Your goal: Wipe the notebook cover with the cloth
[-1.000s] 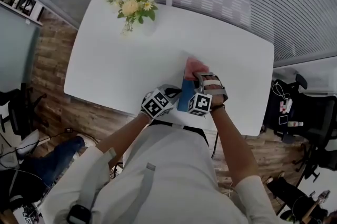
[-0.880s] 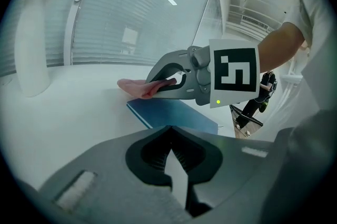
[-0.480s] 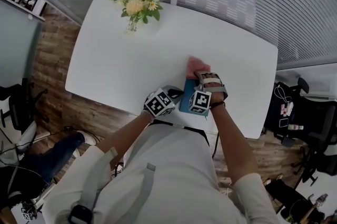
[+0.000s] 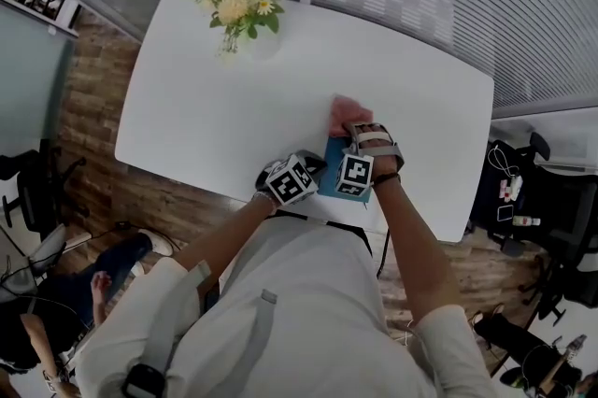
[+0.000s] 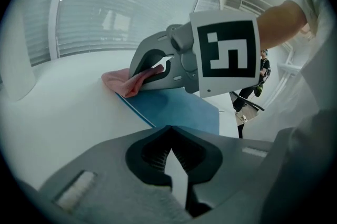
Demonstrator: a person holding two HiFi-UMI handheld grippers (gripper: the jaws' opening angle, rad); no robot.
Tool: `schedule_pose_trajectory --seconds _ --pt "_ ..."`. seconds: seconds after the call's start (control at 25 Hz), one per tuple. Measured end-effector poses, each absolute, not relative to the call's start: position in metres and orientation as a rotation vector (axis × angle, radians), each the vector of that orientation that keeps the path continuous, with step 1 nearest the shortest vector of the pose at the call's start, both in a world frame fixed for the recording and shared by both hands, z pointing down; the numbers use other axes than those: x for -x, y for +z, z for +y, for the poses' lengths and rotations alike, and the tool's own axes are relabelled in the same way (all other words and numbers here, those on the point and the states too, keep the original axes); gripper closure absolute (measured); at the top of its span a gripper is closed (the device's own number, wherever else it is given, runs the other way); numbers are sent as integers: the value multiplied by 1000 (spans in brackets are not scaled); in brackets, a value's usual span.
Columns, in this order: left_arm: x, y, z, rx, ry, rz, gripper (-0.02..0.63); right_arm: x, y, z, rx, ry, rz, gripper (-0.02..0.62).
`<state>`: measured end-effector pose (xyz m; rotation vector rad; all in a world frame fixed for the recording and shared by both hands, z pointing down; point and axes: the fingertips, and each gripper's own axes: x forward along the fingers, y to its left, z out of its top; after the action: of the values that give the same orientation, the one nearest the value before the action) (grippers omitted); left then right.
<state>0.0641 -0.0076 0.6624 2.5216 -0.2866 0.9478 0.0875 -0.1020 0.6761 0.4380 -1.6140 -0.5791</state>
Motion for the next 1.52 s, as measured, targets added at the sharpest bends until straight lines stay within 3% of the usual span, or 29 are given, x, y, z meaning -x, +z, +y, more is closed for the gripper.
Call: schedule_pose_trajectory --seconds 1.52 --pt "-54 664 -11 -2463 990 -298 607 -83 683 -58 -373 -552 -1602 586"
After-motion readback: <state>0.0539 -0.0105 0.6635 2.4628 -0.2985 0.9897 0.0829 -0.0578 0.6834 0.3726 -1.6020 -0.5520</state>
